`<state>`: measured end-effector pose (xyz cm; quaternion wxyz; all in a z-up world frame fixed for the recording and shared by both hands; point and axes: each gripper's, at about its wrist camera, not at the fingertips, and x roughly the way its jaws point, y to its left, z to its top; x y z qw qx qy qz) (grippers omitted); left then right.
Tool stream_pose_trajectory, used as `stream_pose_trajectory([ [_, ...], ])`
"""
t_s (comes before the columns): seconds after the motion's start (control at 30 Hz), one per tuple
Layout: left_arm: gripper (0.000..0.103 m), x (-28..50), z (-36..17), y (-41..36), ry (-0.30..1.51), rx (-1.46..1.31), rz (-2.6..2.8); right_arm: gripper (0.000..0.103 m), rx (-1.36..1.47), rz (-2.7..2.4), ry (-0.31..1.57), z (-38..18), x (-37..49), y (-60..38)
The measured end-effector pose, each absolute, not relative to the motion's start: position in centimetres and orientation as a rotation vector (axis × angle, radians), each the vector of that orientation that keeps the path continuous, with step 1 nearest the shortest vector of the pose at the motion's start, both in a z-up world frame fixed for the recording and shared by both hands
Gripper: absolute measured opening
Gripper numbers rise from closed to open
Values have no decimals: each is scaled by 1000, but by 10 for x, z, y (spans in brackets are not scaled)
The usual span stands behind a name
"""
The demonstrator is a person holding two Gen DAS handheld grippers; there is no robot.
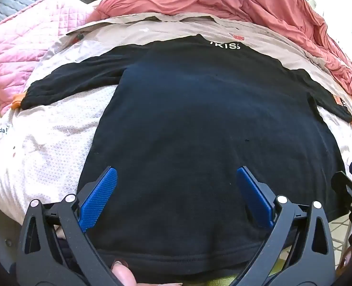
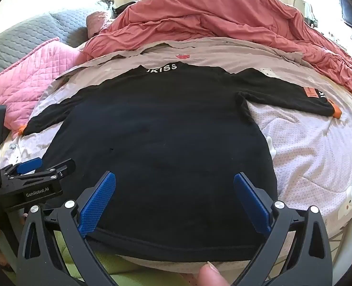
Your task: Fold small clothes
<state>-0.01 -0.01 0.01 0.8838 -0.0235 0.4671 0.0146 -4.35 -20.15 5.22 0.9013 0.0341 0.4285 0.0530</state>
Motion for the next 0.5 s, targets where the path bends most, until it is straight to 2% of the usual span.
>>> stream_pose_trajectory([
  [0.5,94,-1,2,1,970,-53,27,99,70,120,876,53,-45,-197],
])
